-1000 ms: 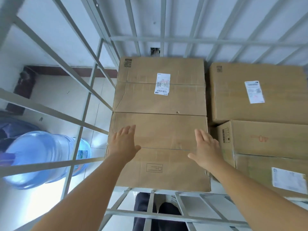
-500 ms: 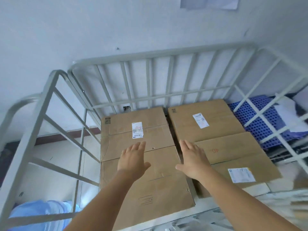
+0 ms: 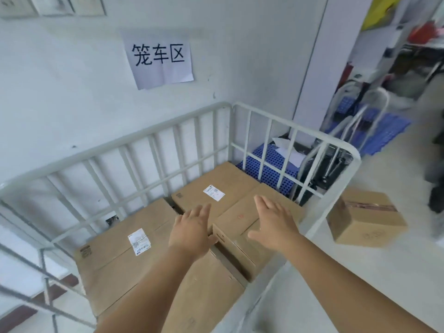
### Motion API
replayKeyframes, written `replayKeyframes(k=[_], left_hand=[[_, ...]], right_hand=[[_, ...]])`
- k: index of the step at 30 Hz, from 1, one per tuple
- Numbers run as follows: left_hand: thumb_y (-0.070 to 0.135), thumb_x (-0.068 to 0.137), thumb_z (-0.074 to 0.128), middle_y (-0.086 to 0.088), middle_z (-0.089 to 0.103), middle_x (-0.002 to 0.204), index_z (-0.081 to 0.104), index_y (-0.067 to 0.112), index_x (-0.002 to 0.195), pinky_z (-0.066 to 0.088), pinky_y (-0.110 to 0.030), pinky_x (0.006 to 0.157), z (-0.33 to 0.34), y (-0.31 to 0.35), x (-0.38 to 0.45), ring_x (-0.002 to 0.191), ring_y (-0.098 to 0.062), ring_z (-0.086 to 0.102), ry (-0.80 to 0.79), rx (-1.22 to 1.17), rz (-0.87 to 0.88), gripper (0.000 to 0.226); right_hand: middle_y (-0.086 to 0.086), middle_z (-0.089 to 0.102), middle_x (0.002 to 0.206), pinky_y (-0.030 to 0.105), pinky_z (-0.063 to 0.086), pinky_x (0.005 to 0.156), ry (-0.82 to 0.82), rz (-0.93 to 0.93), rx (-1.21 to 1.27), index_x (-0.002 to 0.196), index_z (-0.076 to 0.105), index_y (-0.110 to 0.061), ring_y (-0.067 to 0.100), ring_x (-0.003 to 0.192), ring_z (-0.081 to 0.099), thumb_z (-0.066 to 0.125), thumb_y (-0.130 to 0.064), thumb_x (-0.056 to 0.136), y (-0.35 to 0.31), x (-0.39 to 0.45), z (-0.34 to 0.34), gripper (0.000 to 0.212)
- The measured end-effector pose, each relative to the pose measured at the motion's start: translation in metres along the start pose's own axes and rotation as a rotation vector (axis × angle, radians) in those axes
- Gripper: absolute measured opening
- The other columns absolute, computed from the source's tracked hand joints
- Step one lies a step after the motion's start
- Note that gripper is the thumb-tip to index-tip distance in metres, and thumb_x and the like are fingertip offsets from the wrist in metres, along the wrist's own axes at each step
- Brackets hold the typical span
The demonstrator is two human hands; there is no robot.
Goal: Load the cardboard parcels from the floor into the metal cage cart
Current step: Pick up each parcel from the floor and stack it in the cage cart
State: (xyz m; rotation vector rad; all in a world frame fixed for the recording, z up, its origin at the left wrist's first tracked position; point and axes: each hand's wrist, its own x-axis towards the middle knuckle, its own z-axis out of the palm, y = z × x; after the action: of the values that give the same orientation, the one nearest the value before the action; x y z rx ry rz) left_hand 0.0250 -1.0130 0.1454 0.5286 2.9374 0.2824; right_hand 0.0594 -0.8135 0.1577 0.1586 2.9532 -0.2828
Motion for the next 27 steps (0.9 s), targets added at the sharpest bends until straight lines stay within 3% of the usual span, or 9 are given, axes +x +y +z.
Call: replayKeyframes(k=[8, 12, 20, 27], left_hand=[[0.045, 0.091, 0.055, 0.0, 0.017, 0.16, 0.011, 0.023, 0.154, 0.016, -0.038, 0.119, -0.006, 0.116, 0.002, 0.145, -0.022, 0.02, -0.076, 0.055, 0.313, 0.08], [0.045, 0.091, 0.056, 0.002, 0.021, 0.158, 0.015, 0.024, 0.154, 0.017, -0.041, 0.119, 0.007, 0.183, -0.01, 0.144, -0.022, 0.023, -0.104, 0.049, 0.487, 0.078], [0.05, 0.091, 0.051, 0.003, 0.021, 0.159, 0.014, 0.023, 0.153, 0.021, -0.041, 0.118, 0.054, 0.313, -0.078, 0.144, -0.02, 0.024, -0.165, 0.129, 0.762, 0.078], [0.048, 0.094, 0.05, 0.0, 0.02, 0.159, 0.013, 0.018, 0.154, 0.02, -0.036, 0.117, 0.092, 0.403, -0.162, 0.145, -0.018, 0.022, -0.248, 0.183, 0.975, 0.076]], right_hand=[[0.0, 0.017, 0.159, 0.039, 0.016, 0.118, 0.149, 0.267, 0.079, 0.154, 0.011, -0.015, 0.02, 0.147, 0.014, 0.062, -0.045, 0.087, 0.087, -0.1, -0.016, 0.089], [0.001, 0.015, 0.16, 0.039, 0.016, 0.117, 0.175, 0.421, 0.117, 0.154, 0.008, -0.014, 0.021, 0.147, 0.014, 0.062, -0.043, 0.088, 0.13, -0.158, -0.016, 0.09], [0.002, 0.013, 0.159, 0.039, 0.011, 0.119, 0.152, 0.72, 0.129, 0.155, 0.005, -0.013, 0.021, 0.148, 0.01, 0.06, -0.046, 0.089, 0.211, -0.293, 0.015, 0.092], [0.001, 0.022, 0.155, 0.04, 0.018, 0.117, 0.159, 0.926, 0.183, 0.152, 0.014, -0.013, 0.024, 0.144, 0.018, 0.062, -0.042, 0.088, 0.249, -0.418, 0.047, 0.086]])
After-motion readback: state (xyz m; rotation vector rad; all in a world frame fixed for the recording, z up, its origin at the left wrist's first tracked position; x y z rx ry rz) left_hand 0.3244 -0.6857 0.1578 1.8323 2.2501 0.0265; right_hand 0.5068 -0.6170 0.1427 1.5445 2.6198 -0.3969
